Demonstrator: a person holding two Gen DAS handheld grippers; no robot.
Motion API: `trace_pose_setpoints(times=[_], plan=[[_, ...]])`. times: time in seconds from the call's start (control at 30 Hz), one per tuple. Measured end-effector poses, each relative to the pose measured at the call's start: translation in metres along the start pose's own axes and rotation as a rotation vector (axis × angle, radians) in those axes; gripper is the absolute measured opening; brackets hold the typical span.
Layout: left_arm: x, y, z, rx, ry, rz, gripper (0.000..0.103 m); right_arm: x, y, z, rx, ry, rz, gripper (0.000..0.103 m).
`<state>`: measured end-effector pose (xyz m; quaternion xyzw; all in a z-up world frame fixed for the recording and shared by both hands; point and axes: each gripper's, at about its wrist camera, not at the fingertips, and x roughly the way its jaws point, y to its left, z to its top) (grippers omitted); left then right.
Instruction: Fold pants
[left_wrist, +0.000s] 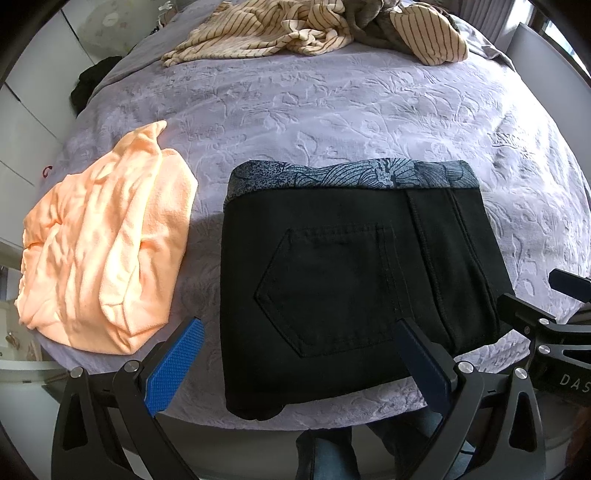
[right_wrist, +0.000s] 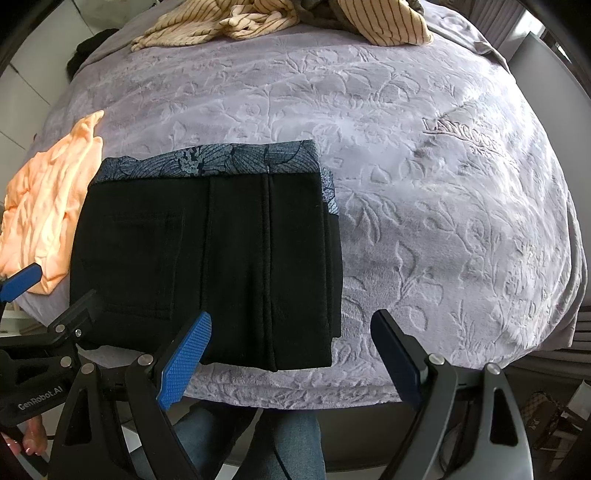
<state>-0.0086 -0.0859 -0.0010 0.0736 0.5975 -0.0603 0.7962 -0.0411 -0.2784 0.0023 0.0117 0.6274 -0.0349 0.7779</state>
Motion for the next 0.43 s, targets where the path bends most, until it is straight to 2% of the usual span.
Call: trace_pose_setpoints(times=[0.43], plan=[[-0.0043,-0.0043,-0.0024,0.004,-0.027,-0.001,0.103,0.0021,-0.0002,-0.0052,-0.001,0.003,-0.003,0.09]])
